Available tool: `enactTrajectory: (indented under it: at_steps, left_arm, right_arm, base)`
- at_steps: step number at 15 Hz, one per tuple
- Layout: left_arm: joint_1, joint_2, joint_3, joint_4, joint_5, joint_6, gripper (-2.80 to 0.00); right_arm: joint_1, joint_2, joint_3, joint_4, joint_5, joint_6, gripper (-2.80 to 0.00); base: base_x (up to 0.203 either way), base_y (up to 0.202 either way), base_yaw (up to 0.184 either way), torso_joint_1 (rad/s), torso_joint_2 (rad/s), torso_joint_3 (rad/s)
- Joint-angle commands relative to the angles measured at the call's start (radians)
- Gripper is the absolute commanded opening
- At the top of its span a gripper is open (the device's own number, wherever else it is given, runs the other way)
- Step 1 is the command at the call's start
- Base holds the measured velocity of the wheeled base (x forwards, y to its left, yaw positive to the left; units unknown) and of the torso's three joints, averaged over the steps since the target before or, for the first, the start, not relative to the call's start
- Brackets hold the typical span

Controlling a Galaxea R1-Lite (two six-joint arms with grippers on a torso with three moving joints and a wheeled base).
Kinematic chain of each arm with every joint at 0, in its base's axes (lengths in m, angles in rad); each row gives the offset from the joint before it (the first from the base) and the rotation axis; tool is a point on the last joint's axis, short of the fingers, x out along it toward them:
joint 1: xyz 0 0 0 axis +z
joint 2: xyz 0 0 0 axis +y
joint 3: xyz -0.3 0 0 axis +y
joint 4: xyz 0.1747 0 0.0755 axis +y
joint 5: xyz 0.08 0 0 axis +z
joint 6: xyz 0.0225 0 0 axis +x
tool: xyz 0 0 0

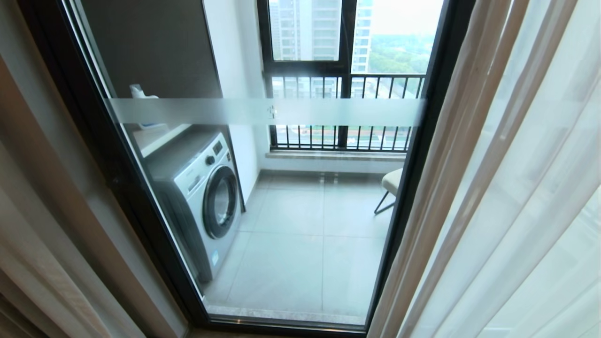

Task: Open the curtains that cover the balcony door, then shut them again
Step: Pull the inner curtains open on both sides

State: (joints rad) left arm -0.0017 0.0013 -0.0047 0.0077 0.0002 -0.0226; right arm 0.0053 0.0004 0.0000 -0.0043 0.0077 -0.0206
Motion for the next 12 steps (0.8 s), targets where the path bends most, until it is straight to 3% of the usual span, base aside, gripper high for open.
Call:
enactTrajectory:
  at_steps: [1, 12]
  left_arm:
    - [0.000, -0.001, 0.000, 0.000, 0.001, 0.000, -2.80]
    - [0.000, -0.001, 0.000, 0.000, 0.001, 0.000, -2.80]
  right_arm:
    - [0.001, 0.000, 0.000, 0.000, 0.000, -0.001, -2.80]
    - [0.001, 0.000, 0.000, 0.000, 0.000, -0.001, -2.80]
  base:
    - [0.000, 0.000, 0.000, 0.000, 0.00, 0.000]
    - [0.000, 0.000, 0.000, 0.000, 0.00, 0.000]
